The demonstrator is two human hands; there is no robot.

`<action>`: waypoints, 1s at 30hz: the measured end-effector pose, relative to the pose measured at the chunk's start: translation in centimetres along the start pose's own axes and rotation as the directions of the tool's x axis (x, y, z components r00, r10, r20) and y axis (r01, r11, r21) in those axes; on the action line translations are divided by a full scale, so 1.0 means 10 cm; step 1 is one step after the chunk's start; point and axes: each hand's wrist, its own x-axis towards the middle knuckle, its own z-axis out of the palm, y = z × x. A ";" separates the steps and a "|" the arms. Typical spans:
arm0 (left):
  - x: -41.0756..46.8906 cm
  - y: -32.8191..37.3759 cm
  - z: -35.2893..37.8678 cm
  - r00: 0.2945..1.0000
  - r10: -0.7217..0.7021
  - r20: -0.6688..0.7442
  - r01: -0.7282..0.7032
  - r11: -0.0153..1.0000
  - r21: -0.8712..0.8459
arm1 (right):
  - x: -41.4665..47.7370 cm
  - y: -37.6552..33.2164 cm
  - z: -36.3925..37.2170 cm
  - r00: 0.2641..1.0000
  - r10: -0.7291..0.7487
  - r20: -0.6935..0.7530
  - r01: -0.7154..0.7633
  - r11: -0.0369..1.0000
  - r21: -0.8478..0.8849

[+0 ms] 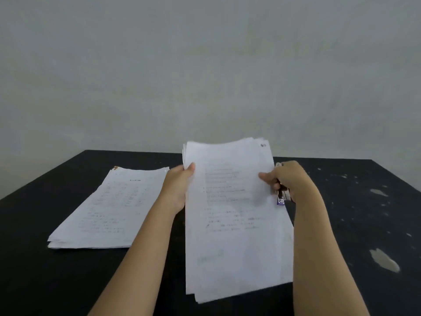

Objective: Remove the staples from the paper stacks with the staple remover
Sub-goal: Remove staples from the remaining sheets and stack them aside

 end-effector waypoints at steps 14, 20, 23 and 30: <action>-0.44 0.61 0.01 0.825 0.557 -0.094 -0.524 0.817 0.242 | -0.54 -0.21 0.06 0.860 -0.482 -0.168 0.508 0.840 0.189; -0.38 0.72 -0.07 0.843 0.536 -0.037 -0.520 0.831 0.197 | -0.47 -0.25 0.14 0.852 -0.471 -0.229 0.509 0.847 0.154; -0.37 0.71 -0.03 0.852 0.522 -0.035 -0.511 0.844 0.164 | -0.45 -0.26 0.16 0.856 -0.469 -0.218 0.502 0.854 0.137; -0.28 0.68 -0.02 0.830 0.556 -0.044 -0.541 0.822 0.181 | -0.40 -0.22 0.20 0.860 -0.465 -0.211 0.498 0.855 0.144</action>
